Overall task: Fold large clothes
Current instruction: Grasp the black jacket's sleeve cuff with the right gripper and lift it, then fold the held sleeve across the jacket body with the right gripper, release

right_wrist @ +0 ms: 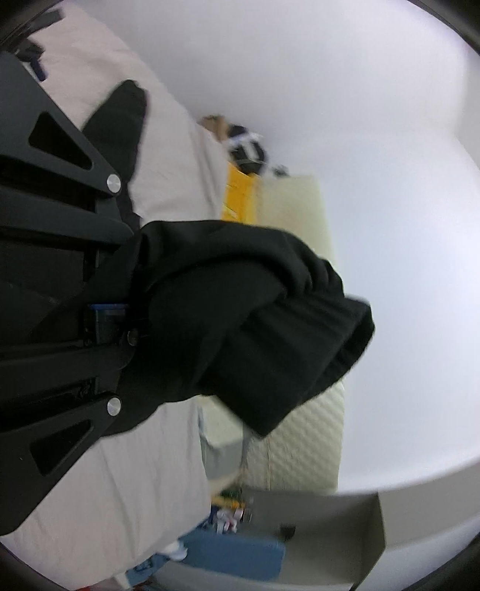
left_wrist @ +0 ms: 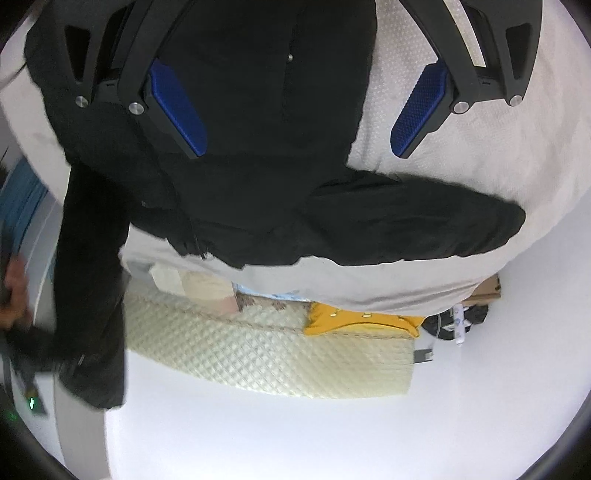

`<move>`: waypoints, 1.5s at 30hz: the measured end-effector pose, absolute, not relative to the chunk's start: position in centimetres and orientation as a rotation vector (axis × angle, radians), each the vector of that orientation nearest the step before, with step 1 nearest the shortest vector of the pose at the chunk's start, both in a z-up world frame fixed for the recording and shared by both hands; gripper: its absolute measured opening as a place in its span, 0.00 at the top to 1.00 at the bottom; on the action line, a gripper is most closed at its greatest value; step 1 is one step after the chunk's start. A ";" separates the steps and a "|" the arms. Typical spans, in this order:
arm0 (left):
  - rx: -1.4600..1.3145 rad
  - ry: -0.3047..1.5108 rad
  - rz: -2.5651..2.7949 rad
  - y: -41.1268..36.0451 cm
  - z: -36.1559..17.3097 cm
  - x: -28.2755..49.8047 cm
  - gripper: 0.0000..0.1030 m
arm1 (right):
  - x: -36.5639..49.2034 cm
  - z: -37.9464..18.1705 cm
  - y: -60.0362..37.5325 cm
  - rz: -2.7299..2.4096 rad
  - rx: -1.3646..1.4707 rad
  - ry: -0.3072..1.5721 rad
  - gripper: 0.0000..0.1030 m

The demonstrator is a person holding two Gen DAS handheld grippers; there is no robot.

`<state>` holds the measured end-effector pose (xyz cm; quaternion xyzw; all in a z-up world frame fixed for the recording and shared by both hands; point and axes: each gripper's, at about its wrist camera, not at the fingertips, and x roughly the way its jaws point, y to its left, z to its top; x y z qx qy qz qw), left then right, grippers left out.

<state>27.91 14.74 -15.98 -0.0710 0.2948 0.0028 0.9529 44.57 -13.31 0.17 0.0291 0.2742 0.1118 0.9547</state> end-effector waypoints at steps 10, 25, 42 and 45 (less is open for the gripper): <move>-0.213 0.592 0.021 17.5 -16.9 28.4 0.02 | 44.8 -15.9 0.1 0.402 -0.066 0.776 0.94; -0.263 0.638 0.021 18.5 -18.4 29.3 0.02 | 44.8 -21.9 2.2 0.370 -0.027 0.991 0.80; -0.200 0.638 -0.021 14.9 -15.3 28.2 0.02 | 39.2 -13.9 -3.3 0.383 0.053 0.824 0.38; -0.185 0.601 -0.011 14.1 -13.7 26.6 0.02 | 37.6 -11.8 -4.6 0.369 0.047 0.767 0.38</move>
